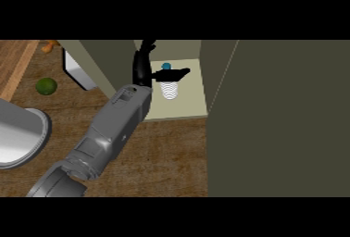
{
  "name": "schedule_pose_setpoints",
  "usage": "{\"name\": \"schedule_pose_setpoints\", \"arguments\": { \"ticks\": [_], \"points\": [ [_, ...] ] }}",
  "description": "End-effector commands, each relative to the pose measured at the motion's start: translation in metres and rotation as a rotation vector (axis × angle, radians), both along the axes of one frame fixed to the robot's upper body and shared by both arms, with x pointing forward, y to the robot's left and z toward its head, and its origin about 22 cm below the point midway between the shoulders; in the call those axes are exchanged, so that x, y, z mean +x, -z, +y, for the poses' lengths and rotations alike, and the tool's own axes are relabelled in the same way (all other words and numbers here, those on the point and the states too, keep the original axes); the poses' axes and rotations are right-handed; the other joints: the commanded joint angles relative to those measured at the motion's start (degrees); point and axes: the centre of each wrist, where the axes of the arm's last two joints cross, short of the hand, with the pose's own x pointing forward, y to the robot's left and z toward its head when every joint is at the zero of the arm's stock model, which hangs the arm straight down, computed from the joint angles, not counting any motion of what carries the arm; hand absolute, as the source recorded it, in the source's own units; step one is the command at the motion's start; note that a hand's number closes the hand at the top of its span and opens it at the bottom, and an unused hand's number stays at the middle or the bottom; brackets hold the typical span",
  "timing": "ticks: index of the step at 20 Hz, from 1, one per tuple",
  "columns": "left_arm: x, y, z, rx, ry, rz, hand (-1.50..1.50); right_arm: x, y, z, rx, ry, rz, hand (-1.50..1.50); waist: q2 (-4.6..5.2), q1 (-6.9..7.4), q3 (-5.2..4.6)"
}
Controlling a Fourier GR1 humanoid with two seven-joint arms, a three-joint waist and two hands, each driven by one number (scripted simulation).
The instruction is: Pick up the bottled water, place it into the cabinet and close the cabinet
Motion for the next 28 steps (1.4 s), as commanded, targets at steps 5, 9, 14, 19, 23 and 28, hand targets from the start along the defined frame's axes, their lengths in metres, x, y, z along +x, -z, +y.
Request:
{"name": "schedule_pose_setpoints", "arguments": {
  "ticks": [5,9,14,19,23,28],
  "points": [
    [0.003,-0.009,-0.005,-0.081,0.058,-0.107,-1.5,-0.004,-0.019,0.015,0.007,-0.038,-0.04,-1.5,-0.02,-0.45,-0.05],
    [0.005,-0.016,-0.008,-0.116,0.135,-0.194,-1.5,0.0,-0.02,0.0,-0.024,-0.02,-0.04,-1.5,-0.43,0.17,0.02],
    [0.004,-0.016,-0.009,-0.142,0.169,-0.205,-1.5,0.003,-0.028,0.019,-0.003,-0.015,-0.058,-1.5,-0.5,0.56,0.01],
    [-0.005,-0.008,-0.009,-0.2,0.196,-0.215,-1.5,0.006,-0.038,0.012,-0.034,0.004,-0.039,-1.5,-1.35,2.53,0.04],
    [-0.018,-0.001,-0.017,-0.231,0.191,-0.208,-1.5,-0.001,-0.04,0.018,-0.038,-0.002,-0.046,-1.5,-1.54,1.01,0.03],
    [-0.051,0.02,-0.026,-0.297,0.255,-0.178,-1.5,-0.001,-0.034,0.022,-0.037,0.008,-0.025,-1.5,-1.71,2.7,0.04]
  ]
}}
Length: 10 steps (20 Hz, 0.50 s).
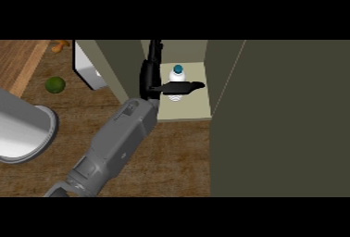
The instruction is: Pick up the bottled water, place it into the cabinet and close the cabinet
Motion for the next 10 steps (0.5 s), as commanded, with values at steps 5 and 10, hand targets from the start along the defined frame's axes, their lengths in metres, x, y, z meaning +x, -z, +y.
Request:
{"name": "schedule_pose_setpoints", "arguments": {
  "ticks": [5,10],
  "points": [
    [-0.063,0.023,-0.023,-0.064,0.099,0.023,-1.5,-0.009,-0.03,0.026,-0.007,-0.003,-0.042,-1.5,-0.08,1.08,-0.01],
    [-0.118,0.037,-0.024,-0.143,0.099,0.035,-1.5,-0.012,-0.025,0.015,-0.019,-0.003,-0.049,-1.5,-0.4,2.33,0.03]
  ]
}}
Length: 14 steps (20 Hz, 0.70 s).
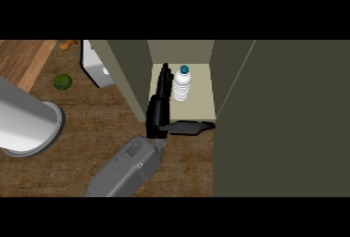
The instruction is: Pick up the bottled water, place it into the cabinet and close the cabinet
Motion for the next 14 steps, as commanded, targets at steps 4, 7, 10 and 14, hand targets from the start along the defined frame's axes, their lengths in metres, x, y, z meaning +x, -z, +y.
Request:
{"name": "schedule_pose_setpoints", "arguments": {
  "ticks": [4,7,10,14],
  "points": [
    [-0.066,0.005,0.001,-0.065,0.031,0.014,-1.5,-0.014,-0.034,0.026,-0.055,-0.019,-0.05,-1.5,0.05,0.34,0.0],
    [-0.095,0.008,-0.008,-0.095,0.081,0.009,1.5,-0.013,-0.028,0.023,-0.074,-0.048,-0.044,-1.5,0.15,-0.04,0.01],
    [-0.116,0.015,0.007,-0.088,0.154,0.026,1.5,-0.005,-0.029,0.031,-0.079,-0.094,-0.032,1.5,0.3,0.28,-0.01],
    [-0.14,0.015,0.044,-0.058,0.163,0.017,1.5,-0.002,-0.022,0.033,-0.1,-0.189,0.003,1.5,0.23,0.58,0.01]
  ]
}}
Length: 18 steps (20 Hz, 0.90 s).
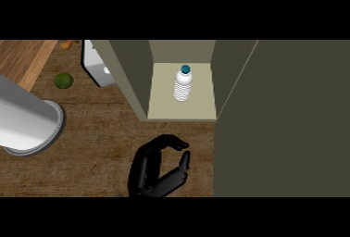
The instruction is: Pick up the bottled water, place it into the cabinet and close the cabinet
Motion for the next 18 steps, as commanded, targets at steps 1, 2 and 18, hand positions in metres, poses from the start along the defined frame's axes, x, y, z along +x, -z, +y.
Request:
{"name": "schedule_pose_setpoints", "arguments": {
  "ticks": [1,2,18],
  "points": [
    [-0.016,-0.005,0.033,0.018,0.028,-0.008,1.5,-0.004,-0.034,0.022,-0.122,-0.1,-0.027,1.5,0.11,-0.07,0.0],
    [-0.028,-0.003,0.051,0.033,0.017,-0.001,1.5,-0.009,-0.033,0.034,-0.1,-0.103,-0.026,1.5,-0.01,0.13,-0.03],
    [-0.054,-0.037,0.151,0.039,-0.028,-0.038,-1.5,-0.009,-0.054,0.055,-0.192,-0.404,-0.097,1.5,-0.37,-0.66,-0.33]
  ]
}}
